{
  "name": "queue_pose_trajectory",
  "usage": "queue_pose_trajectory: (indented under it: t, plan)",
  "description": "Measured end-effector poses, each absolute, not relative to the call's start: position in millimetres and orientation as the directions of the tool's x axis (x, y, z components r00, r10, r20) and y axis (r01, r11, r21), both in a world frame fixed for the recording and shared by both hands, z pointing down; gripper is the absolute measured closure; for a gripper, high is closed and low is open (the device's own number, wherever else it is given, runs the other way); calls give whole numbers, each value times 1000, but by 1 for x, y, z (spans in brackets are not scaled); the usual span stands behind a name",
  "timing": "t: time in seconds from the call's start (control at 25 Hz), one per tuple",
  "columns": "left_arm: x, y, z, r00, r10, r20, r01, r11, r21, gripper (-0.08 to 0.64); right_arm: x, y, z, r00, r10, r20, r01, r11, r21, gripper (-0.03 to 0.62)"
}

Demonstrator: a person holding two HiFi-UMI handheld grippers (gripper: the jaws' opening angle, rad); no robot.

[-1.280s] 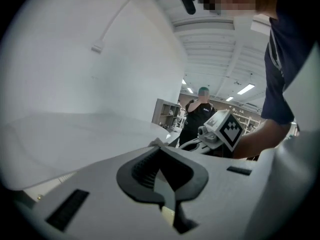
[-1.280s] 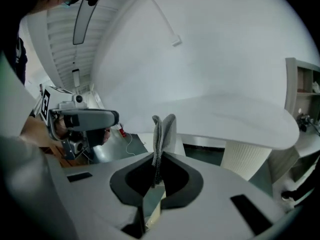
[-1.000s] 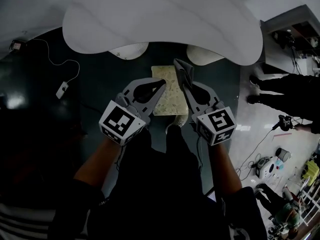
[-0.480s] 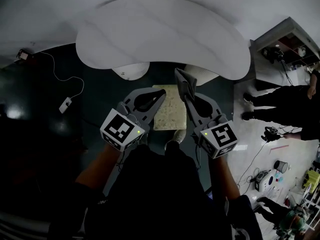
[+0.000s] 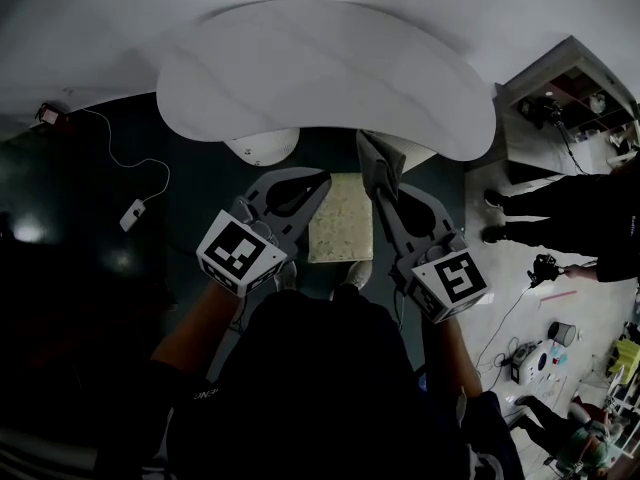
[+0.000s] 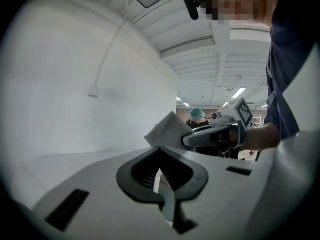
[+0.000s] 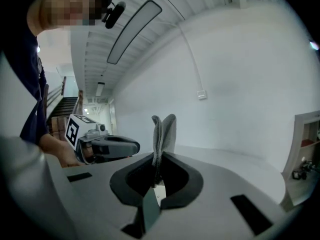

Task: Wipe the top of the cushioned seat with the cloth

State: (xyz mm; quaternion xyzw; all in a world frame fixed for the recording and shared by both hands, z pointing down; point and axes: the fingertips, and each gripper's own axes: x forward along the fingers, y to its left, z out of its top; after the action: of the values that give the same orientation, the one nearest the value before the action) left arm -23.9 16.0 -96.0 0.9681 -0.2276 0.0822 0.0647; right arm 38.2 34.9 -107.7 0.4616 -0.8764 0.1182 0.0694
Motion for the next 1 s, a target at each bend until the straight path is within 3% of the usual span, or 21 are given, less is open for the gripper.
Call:
queue_pose_trajectory:
  t: [1.0]
  plan:
    - [-20, 9, -96, 882, -439, 174, -460, -882, 106, 554, 33, 33, -114, -583, -778, 234, -812, 568, -136, 560]
